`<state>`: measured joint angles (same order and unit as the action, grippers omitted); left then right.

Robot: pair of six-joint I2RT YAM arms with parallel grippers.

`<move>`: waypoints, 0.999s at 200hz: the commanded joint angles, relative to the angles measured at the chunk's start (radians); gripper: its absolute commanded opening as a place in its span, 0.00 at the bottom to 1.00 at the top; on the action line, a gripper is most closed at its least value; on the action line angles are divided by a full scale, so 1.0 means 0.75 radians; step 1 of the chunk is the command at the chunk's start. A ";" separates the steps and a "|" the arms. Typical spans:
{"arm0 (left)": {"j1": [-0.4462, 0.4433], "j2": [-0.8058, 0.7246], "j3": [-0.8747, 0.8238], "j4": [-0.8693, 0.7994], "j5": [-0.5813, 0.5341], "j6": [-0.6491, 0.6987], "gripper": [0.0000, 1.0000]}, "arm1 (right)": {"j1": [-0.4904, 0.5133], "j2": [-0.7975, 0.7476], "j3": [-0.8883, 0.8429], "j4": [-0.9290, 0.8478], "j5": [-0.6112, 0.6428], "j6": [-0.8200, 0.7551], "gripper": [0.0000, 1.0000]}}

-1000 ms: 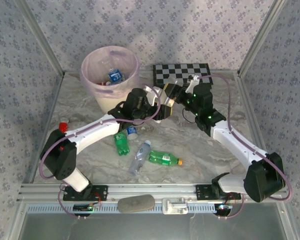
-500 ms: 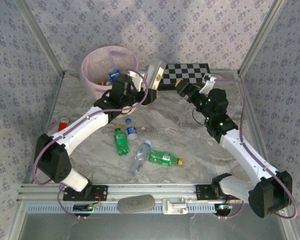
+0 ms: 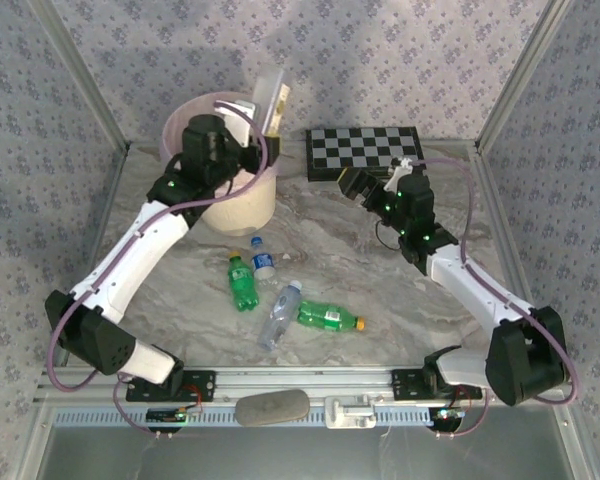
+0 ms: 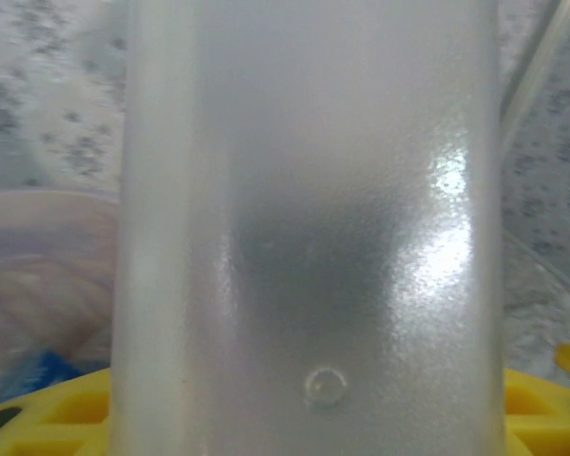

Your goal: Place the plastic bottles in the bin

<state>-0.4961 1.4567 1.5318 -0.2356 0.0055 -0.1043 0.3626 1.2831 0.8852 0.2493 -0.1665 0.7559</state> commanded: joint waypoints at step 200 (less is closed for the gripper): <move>0.258 0.081 0.231 -0.371 -0.078 -0.033 1.00 | 0.001 0.108 0.119 -0.271 -0.107 -0.083 0.99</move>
<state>-0.2787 1.6096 1.6897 -0.5434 -0.0429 -0.1154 0.3595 1.3636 0.9398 0.0628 -0.2512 0.7139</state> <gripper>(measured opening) 0.990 0.990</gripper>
